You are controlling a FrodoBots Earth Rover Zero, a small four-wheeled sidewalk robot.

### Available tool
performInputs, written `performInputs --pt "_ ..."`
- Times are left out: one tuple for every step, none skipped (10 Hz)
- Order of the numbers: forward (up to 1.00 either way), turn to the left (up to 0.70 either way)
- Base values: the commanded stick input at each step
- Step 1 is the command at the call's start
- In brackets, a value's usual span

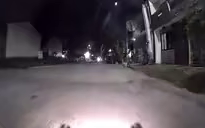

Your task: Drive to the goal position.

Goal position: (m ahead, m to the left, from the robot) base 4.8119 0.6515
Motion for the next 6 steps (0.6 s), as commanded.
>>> performInputs --pt "0.7 0.0" --pt "0.7 0.0" --pt "0.7 0.0" --pt "0.7 0.0" --pt "0.7 0.0" --pt "0.7 0.0"
